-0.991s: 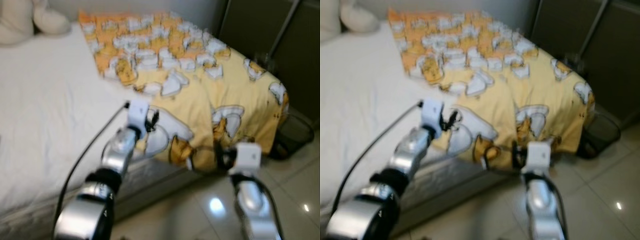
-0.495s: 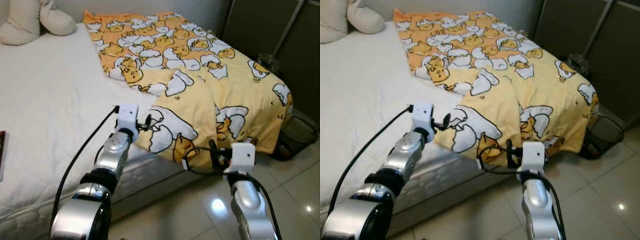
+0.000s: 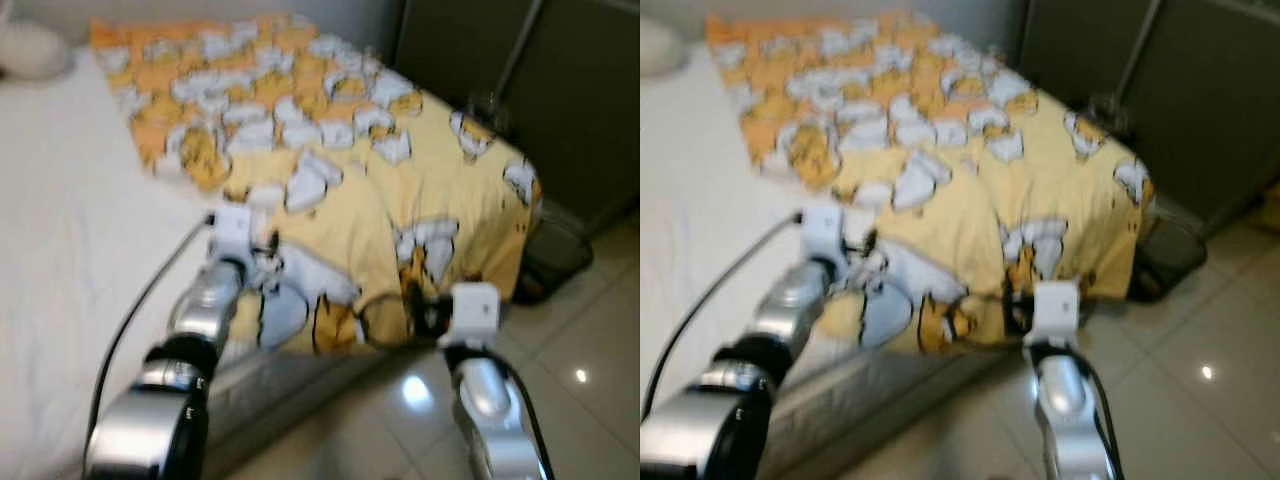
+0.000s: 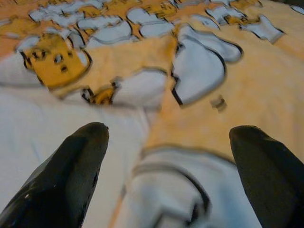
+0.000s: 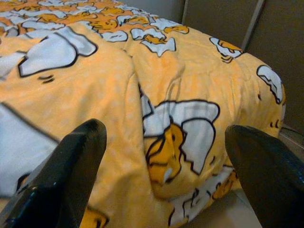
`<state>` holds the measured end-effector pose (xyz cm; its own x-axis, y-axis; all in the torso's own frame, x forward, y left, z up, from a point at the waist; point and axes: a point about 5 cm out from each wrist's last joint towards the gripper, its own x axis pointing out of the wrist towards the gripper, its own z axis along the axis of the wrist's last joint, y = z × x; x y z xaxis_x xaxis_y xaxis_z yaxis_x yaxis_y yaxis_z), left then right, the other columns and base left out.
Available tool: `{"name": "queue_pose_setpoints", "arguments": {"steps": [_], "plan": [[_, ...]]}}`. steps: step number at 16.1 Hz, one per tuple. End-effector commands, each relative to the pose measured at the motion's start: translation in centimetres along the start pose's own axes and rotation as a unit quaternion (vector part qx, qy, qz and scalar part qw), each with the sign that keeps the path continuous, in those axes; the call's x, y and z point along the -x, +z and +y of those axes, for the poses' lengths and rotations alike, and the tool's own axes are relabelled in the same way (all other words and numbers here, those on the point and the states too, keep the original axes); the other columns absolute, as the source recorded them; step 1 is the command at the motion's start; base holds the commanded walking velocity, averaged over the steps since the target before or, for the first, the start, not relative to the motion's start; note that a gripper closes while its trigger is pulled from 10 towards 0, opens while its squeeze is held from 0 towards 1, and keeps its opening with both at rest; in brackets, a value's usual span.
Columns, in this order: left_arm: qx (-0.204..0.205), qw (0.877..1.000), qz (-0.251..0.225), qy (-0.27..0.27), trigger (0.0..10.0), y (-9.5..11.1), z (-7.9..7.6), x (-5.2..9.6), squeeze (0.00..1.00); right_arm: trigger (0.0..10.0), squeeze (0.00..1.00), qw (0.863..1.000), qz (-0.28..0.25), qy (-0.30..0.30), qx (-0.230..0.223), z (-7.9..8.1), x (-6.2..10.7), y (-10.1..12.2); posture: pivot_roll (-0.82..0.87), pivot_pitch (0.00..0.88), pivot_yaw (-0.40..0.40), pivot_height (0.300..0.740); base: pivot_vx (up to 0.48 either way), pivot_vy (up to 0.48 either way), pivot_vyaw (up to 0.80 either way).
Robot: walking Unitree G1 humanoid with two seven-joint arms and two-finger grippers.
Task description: Clean up the room
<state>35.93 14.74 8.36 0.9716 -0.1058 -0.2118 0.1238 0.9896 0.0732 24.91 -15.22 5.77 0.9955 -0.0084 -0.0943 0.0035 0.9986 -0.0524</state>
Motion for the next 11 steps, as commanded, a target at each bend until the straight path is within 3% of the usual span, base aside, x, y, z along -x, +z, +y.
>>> {"name": "queue_pose_setpoints", "arguments": {"steps": [1,3,5,8,11], "plan": [[0.004,1.000,0.000,-0.014,10.0,0.2,-1.3,-0.2,0.00,10.0,0.00,1.000,0.004,-0.013,0.007,-1.1,0.3,-0.2,-0.08,0.000,0.005,0.740,0.281,0.390,0.00],[0.001,1.000,0.010,-0.006,10.0,-0.4,-0.8,-0.1,0.00,10.0,0.00,1.000,0.008,-0.010,0.007,-1.2,0.5,-0.4,-0.08,0.000,0.002,0.740,0.000,0.409,0.00],[-0.005,1.000,0.027,-0.001,10.0,-1.0,-0.4,0.1,0.00,10.0,0.00,1.000,0.014,-0.007,0.007,-1.1,0.8,-0.6,-0.08,0.000,-0.003,0.740,0.000,0.000,0.00],[-0.038,0.990,0.126,-0.044,10.0,-3.5,-0.6,0.6,0.00,10.0,0.00,1.000,0.029,0.012,-0.003,-0.8,1.5,-1.1,-0.08,0.018,-0.016,0.740,0.000,0.000,0.00],[-0.045,0.986,0.158,-0.032,10.0,-4.3,0.5,0.9,0.00,10.0,0.00,0.994,0.086,0.070,-0.002,-0.7,3.1,-2.7,-0.12,0.043,-0.027,0.740,0.000,0.000,0.00]]}}
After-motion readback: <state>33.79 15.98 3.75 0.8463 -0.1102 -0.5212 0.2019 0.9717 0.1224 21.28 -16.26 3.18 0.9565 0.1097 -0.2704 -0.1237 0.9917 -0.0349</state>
